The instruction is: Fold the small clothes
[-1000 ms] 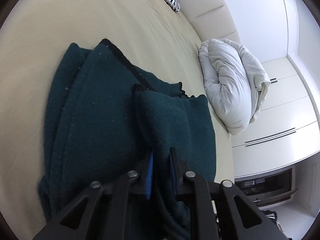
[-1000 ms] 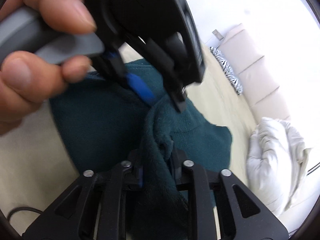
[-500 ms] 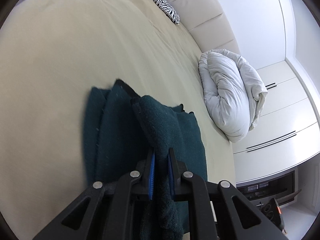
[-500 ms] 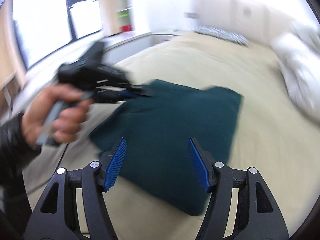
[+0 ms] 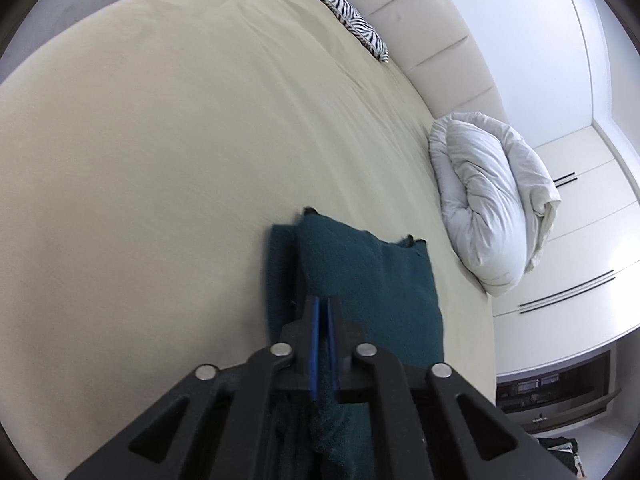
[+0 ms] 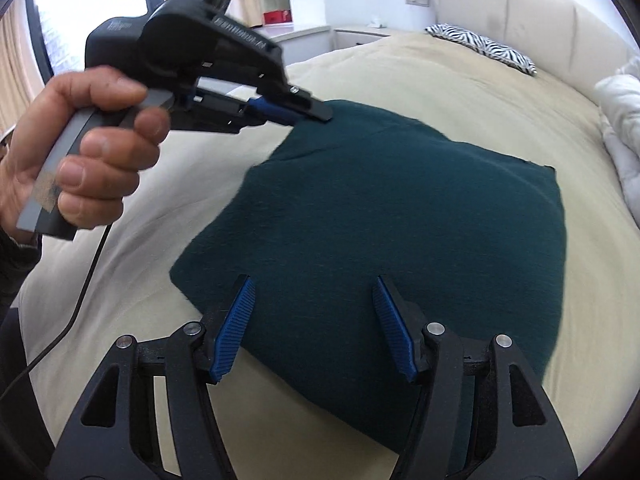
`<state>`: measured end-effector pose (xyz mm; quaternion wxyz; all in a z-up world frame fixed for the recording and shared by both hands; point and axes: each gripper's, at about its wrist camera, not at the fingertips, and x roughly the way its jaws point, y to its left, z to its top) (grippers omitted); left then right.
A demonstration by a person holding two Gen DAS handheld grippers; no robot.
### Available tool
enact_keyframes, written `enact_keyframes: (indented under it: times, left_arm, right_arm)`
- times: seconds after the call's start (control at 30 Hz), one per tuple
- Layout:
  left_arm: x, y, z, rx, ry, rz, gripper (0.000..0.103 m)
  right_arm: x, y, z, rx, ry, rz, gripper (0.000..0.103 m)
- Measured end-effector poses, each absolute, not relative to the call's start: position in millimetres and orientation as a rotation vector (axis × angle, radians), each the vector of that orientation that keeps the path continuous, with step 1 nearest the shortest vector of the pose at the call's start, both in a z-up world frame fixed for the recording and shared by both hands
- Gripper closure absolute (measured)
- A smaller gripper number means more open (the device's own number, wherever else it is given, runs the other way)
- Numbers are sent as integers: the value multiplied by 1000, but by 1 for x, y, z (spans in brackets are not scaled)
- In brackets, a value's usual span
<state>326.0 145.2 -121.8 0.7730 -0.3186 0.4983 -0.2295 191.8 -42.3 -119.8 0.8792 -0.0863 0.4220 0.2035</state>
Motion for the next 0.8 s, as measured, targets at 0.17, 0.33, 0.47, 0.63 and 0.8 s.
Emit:
enact_keyframes:
  times: [0.17, 0.33, 0.47, 0.63, 0.8]
  left_arm:
    - [322, 159, -128, -694, 1049, -424, 103]
    - [295, 136, -108, -602, 983, -446, 87]
    - [274, 107, -95, -484, 963, -469, 70]
    - [259, 70, -82, -303, 938, -466, 66]
    - [266, 45, -108, -129, 961, -352, 67]
  right_arm:
    - [215, -56, -131, -101, 905, 439, 43]
    - [219, -58, -138, -73, 887, 430, 43]
    - [223, -48, -140, -64, 875, 433, 43]
    - [207, -94, -116, 85, 837, 471, 44]
    - [196, -196, -94, 279, 754, 307, 44]
